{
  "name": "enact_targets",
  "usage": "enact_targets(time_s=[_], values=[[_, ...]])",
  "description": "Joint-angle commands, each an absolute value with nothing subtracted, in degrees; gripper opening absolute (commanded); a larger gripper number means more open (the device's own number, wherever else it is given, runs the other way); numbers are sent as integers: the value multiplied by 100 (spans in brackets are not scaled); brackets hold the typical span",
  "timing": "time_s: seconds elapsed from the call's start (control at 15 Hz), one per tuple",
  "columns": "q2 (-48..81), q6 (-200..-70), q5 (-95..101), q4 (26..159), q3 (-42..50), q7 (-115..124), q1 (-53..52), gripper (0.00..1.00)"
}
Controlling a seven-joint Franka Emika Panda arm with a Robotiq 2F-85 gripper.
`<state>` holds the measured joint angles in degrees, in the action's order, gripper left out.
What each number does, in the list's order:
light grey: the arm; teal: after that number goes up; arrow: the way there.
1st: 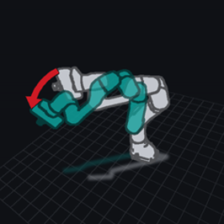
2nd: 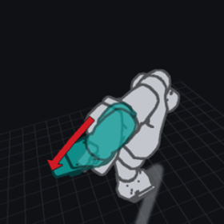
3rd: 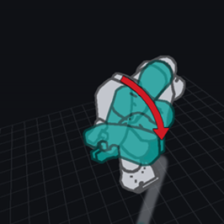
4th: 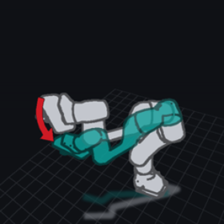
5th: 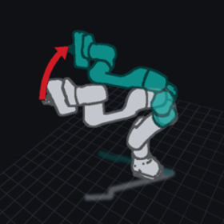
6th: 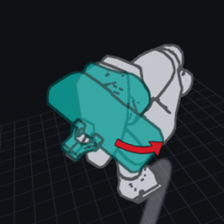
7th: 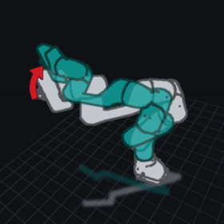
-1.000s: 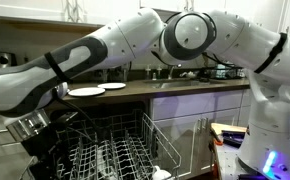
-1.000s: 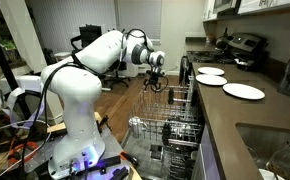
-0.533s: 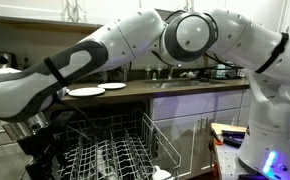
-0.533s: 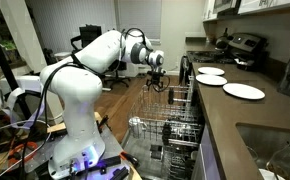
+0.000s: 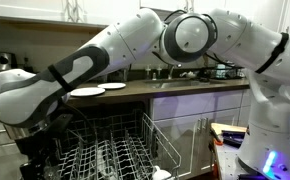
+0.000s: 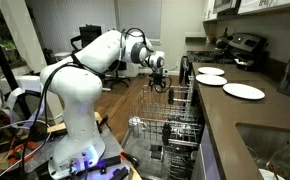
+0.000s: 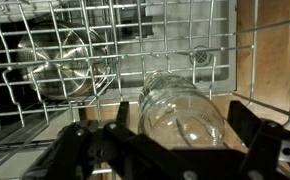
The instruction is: Move the glass jar in the dishwasher to the right
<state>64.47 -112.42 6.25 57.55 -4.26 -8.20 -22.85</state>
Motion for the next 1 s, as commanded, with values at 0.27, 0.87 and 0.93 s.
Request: enact_targets(time_s=[0.27, 0.87, 0.93], values=[[6277, -12116, 662, 6333, -375, -747, -2293, 100], [6264, -12271, 663, 6471, -371, -753, -2291, 100], [6265, -12302, 666, 6485, -366, -750, -2292, 100]])
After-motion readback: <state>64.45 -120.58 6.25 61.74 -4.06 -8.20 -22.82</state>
